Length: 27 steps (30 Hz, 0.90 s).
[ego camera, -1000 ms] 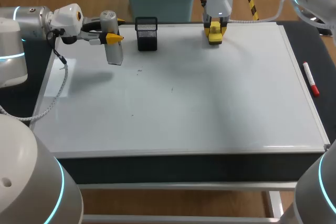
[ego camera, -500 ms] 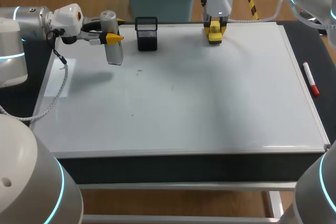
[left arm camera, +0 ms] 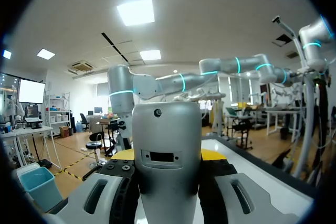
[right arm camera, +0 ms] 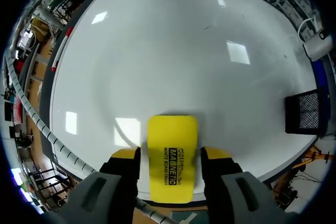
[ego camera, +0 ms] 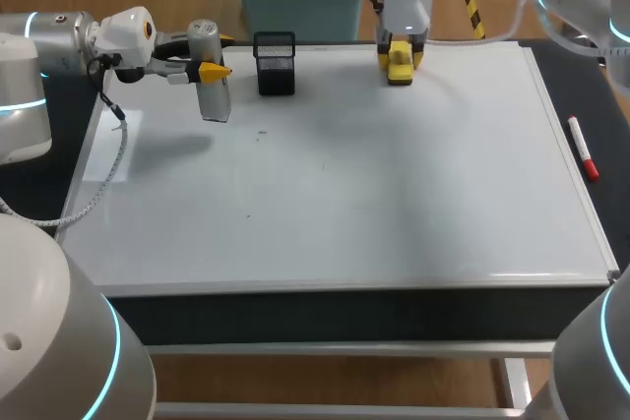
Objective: Pick up the inspection probe, press it on each red-marked spot on the whiteboard one by one, put down the probe, pick up the eraser, and wipe off all the red marks.
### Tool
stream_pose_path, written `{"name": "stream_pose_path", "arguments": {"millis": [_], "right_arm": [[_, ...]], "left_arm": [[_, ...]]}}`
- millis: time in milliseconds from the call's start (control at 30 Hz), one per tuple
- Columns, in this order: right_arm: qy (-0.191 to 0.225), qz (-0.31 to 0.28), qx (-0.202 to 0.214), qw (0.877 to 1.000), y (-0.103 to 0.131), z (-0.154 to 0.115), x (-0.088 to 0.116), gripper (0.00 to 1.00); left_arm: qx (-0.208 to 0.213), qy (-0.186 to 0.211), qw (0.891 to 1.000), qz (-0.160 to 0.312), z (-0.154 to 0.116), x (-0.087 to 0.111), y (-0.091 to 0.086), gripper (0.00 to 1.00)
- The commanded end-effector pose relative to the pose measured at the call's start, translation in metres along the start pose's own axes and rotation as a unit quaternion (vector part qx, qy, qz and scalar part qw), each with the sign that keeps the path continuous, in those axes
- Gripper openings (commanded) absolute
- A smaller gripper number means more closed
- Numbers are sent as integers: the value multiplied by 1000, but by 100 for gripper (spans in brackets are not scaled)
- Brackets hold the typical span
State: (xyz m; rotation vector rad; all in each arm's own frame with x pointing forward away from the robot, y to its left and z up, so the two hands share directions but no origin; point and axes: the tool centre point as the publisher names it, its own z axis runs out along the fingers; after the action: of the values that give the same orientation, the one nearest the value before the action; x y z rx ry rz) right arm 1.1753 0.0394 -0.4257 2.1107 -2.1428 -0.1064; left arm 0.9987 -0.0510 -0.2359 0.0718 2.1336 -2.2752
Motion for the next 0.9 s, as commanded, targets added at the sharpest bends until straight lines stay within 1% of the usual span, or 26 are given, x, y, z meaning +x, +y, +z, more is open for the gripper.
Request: {"name": "stream_pose_path", "arguments": {"millis": [33, 167, 233, 300, 400, 467, 533, 567, 633, 700, 733, 767, 800, 867, 900], "right_arm": [[2, 1, -4, 1000, -6, 1, 3, 100], [1, 5, 0, 1000, -3, -2, 9, 100], [-10, 12, 5, 1000, 0, -7, 12, 100], [-24, 21, 13, 999, 4, -13, 17, 100], [-63, 51, 27, 996, 11, -24, 26, 100], [-100, 85, 30, 991, 16, -29, 33, 100], [-117, 113, 39, 986, 21, -35, 38, 100], [-126, 133, 34, 982, 23, -39, 40, 100], [-149, 152, 31, 977, 26, -46, 44, 100], [-149, 184, 11, 971, 28, -54, 50, 100], [-175, 183, 16, 967, 30, -59, 52, 100], [-190, 192, 20, 963, 33, -64, 56, 100], [-188, 205, 18, 960, 35, -68, 60, 100], [-214, 215, 17, 953, 38, -78, 66, 100], [-220, 222, 12, 950, 40, -82, 70, 100]], "left_arm": [[-1, -1, 1000, 0, 0, 0, -1, 0], [-1, -1, 1000, 0, 0, 0, -1, 0], [-1, -1, 1000, 0, 0, 0, -1, 0], [-1, -1, 1000, 0, 0, 0, -1, 0], [-1, -1, 1000, 0, 0, 0, -1, 0], [-1, -1, 1000, 0, 0, 0, -1, 0], [-1, -1, 1000, 0, 0, 0, -1, 0], [-1, -1, 1000, 0, 0, 0, -1, 0], [-1, -1, 1000, 0, 0, 0, -1, 0], [-1, -1, 1000, 0, 0, 0, -1, 0], [-1, -1, 1000, 0, 0, 0, -1, 0], [-1, -1, 1000, 0, 0, 0, -1, 0], [-1, -1, 1000, 0, 0, 0, -1, 0], [-1, -1, 1000, 0, 0, 0, -1, 0], [-1, -1, 1000, 0, 0, 0, -1, 0]]}}
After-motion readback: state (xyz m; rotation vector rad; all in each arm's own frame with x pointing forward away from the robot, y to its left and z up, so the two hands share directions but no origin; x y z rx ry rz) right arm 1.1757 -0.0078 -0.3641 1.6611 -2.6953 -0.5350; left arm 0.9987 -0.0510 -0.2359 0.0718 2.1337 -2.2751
